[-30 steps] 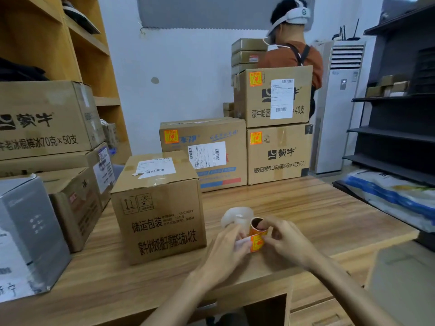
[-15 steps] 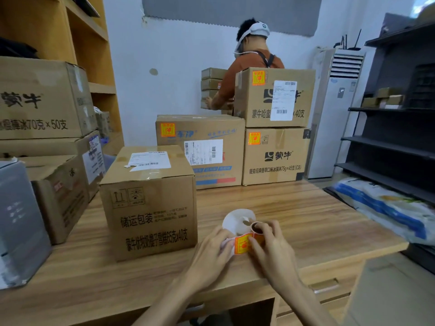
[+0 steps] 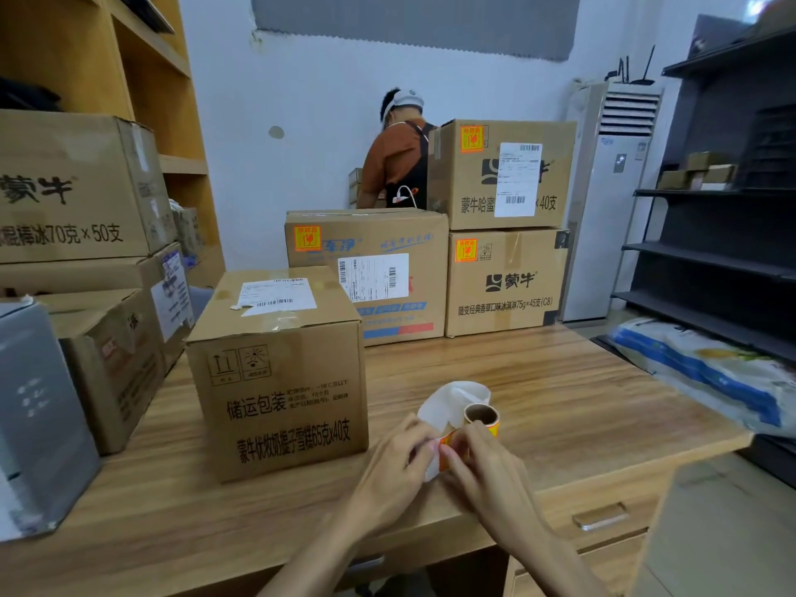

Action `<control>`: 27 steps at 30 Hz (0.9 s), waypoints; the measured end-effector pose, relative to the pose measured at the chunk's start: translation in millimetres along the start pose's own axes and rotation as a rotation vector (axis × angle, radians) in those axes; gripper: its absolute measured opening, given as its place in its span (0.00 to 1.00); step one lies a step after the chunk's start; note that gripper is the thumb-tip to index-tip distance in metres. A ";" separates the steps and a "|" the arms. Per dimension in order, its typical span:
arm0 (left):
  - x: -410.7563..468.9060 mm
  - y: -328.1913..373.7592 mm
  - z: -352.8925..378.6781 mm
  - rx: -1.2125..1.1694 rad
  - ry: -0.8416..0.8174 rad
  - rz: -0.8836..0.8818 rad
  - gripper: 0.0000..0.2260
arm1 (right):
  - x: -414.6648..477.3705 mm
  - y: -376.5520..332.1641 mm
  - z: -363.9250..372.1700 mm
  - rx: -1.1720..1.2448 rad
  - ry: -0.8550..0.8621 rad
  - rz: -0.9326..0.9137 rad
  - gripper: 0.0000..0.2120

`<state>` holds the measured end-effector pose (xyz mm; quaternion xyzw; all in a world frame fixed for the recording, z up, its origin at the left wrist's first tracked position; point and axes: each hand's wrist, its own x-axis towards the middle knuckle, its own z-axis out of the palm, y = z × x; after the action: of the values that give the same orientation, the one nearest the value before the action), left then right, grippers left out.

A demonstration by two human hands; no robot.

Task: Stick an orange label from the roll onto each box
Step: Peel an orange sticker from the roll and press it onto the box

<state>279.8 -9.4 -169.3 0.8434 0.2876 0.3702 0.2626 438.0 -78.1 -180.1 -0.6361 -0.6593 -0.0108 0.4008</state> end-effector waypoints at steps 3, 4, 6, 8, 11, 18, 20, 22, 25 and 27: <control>0.0 -0.1 -0.7 0.011 -0.003 0.014 0.08 | -0.3 0.7 -1.4 -0.002 0.003 -0.002 0.10; -0.2 -0.1 -0.7 0.019 -0.002 0.020 0.08 | -0.2 0.3 -1.7 -0.005 0.001 -0.001 0.10; 0.0 -0.4 -0.4 0.025 -0.007 0.028 0.08 | -0.1 -1.0 -1.6 -0.010 0.000 -0.001 0.09; 0.0 -0.4 0.1 0.026 -0.018 0.035 0.09 | -0.2 -1.4 -1.3 -0.020 0.011 -0.007 0.08; -0.3 -0.1 0.4 0.033 -0.030 0.046 0.09 | -1.8 -1.0 -0.4 -0.032 0.033 -0.013 0.08; 0.1 -4.8 2.6 0.062 -0.019 0.047 0.09 | -3.5 -5.3 -0.3 0.015 0.124 0.021 0.08; 0.4 -6.0 3.2 0.075 -0.013 0.042 0.09 | -4.9 -5.3 -2.4 0.041 0.132 0.026 0.08; 0.4 -7.4 3.6 0.094 -0.009 0.029 0.09 | -6.0 -4.7 -5.7 0.091 0.129 0.042 0.08; -0.4 -8.1 3.9 0.131 0.008 0.011 0.09 | -7.0 -4.4 -13.7 0.199 0.147 0.074 0.10; -0.7 -7.6 4.0 0.136 0.015 -0.001 0.09 | -9.8 -5.0 -22.4 0.260 0.151 0.102 0.12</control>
<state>280.4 -5.5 -176.9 0.8564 0.3144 0.3560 0.2024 444.1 -99.0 -167.8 -0.6087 -0.5900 0.0471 0.5283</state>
